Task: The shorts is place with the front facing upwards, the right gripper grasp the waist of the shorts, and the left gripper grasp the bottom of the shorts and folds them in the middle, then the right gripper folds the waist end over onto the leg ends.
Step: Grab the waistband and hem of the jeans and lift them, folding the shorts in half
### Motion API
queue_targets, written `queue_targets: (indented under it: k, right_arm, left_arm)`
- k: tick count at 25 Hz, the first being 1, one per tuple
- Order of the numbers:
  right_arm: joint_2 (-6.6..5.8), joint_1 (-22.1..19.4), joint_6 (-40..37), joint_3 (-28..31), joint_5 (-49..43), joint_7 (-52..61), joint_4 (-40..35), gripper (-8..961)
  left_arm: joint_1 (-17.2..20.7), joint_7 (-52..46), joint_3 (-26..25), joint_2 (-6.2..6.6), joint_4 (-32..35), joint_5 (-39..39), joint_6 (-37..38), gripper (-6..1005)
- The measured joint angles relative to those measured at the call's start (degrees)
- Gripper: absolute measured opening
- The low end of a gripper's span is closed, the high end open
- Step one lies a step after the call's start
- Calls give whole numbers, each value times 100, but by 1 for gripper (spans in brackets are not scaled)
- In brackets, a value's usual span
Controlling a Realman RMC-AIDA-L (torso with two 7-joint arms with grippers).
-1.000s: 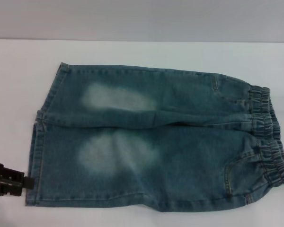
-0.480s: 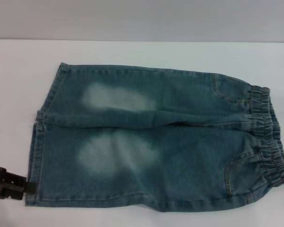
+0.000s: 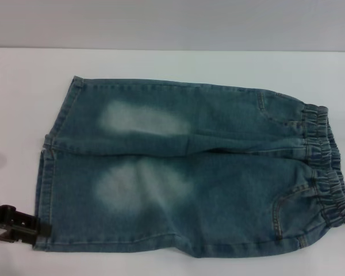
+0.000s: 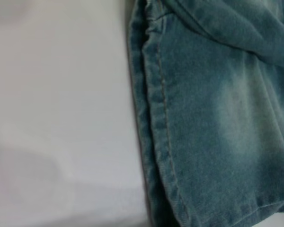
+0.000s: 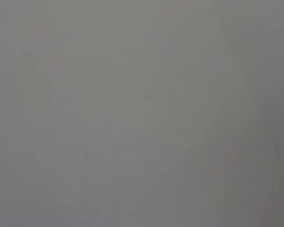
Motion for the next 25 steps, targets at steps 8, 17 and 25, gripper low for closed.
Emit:
queue_targets:
  k: [8, 17, 25]
  right_arm:
    - [0, -11, 0, -4, -4, 63, -13, 689]
    - [2, -22, -15, -16, -6, 142, -13, 690]
    - [8, -6, -18, -83, -17, 180, -17, 689]
  left_arm:
    - [-88, 22, 2, -43, 0, -8, -30, 509]
    - [-221, 40, 9, -93, 0, -8, -184, 505]
    - [-181, 100, 11, -43, 0, -8, -300, 502]
